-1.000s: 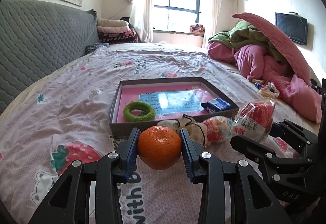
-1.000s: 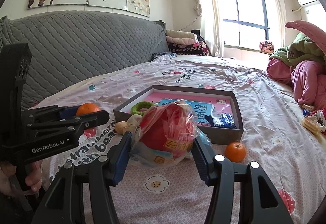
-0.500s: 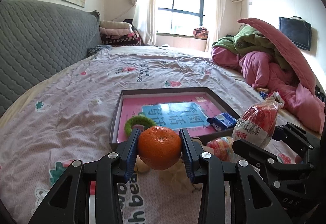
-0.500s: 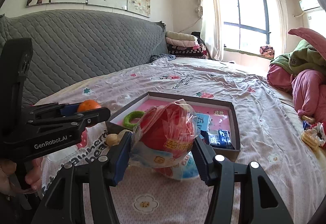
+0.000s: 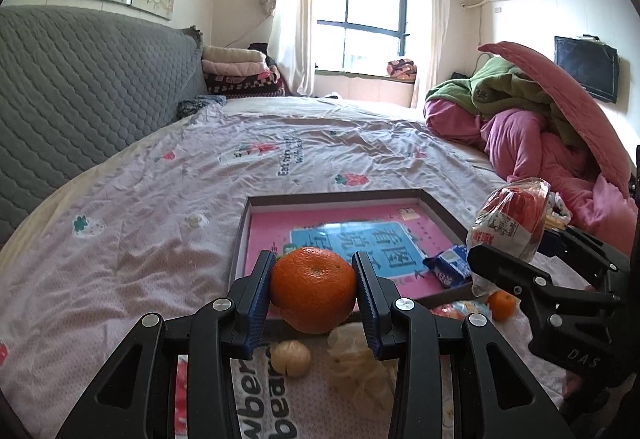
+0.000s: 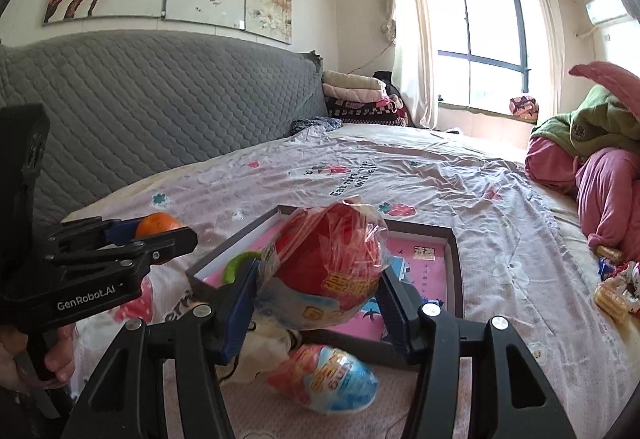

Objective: Organize objects

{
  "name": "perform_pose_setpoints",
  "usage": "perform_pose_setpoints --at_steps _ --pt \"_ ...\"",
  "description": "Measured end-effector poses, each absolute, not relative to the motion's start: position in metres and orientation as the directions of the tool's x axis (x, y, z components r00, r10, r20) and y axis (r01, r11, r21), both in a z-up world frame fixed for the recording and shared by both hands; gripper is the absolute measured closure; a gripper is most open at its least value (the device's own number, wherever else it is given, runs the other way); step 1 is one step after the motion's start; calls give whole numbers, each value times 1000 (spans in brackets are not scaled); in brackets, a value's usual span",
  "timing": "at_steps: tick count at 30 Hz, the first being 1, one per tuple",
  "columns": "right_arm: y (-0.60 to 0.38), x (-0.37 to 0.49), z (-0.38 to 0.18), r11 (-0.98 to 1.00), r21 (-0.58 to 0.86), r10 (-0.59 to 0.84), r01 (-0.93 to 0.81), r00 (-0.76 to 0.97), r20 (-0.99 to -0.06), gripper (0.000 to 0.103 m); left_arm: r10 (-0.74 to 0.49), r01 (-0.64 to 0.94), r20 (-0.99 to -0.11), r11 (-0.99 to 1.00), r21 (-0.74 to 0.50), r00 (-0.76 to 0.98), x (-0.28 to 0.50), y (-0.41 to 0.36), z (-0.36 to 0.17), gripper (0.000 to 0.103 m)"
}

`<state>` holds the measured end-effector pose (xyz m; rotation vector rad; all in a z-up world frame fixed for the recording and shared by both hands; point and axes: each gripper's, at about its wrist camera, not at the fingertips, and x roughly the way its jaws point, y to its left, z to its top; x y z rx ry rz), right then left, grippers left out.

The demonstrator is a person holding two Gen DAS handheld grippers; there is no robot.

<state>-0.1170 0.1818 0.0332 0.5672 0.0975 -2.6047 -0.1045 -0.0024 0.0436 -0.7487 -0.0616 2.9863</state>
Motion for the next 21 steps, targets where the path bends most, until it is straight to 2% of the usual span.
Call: perform_pose_setpoints --at_steps 13,21 --pt "184 -141 41 -887 37 -433 461 -799 -418 46 62 -60 -464 -998 -18 -884 -135 3 54 63" --pt "176 -158 37 -872 15 -442 489 -775 -452 46 53 -52 -490 -999 -16 -870 -158 -1 50 63"
